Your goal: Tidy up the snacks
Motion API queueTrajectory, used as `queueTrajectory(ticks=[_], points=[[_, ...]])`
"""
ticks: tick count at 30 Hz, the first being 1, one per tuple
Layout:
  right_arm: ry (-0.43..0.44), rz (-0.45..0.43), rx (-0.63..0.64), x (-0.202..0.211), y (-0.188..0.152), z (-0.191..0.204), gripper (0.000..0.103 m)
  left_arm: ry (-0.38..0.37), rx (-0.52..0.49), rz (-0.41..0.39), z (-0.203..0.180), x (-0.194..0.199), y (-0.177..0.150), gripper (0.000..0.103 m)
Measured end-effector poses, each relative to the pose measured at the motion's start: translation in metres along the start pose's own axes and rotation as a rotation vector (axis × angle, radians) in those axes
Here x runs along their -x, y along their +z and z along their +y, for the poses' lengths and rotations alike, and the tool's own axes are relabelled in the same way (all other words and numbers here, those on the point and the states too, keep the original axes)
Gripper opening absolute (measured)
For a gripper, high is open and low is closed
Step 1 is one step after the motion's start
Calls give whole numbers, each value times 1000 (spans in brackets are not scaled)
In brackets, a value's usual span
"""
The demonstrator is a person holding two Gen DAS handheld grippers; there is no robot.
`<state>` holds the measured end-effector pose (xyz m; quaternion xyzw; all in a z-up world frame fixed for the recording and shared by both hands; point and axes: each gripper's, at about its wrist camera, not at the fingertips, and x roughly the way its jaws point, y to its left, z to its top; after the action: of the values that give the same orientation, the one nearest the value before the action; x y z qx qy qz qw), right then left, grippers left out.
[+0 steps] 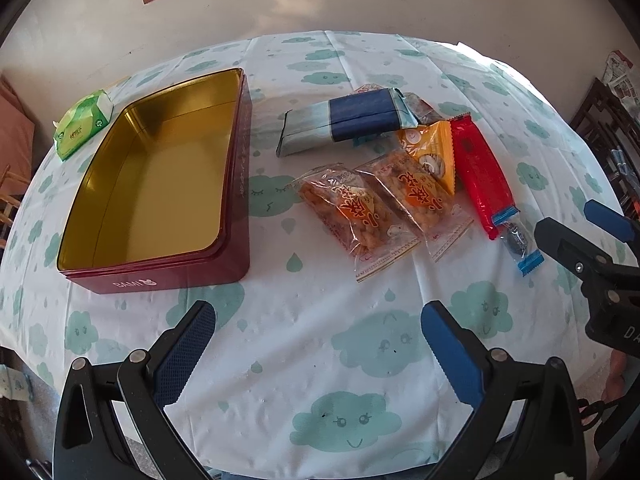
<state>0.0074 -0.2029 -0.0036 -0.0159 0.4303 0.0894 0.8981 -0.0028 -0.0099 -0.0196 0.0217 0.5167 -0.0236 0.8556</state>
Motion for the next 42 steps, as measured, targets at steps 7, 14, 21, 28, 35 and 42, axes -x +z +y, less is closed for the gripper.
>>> queueTrajectory(ticks=[7,14,21,28,35,42], points=[[6,9,4,-5,-2,0,103,1,7,24,2,-7,0,102],[9,14,-2,-6,-2,0,103,5,8,30,2,-8,1,102],[9,11,7,-8,-3,2,103,5,11,30,4,-8,2,102],[8,12,6,-8,-3,3,103,13,16,30,7,-9,1,102],[4,5,10,-10,-3,3,102,16,17,31,8,-10,1,102],[5,10,8,-13,0,0,99,20,27,33,9,-10,2,101]])
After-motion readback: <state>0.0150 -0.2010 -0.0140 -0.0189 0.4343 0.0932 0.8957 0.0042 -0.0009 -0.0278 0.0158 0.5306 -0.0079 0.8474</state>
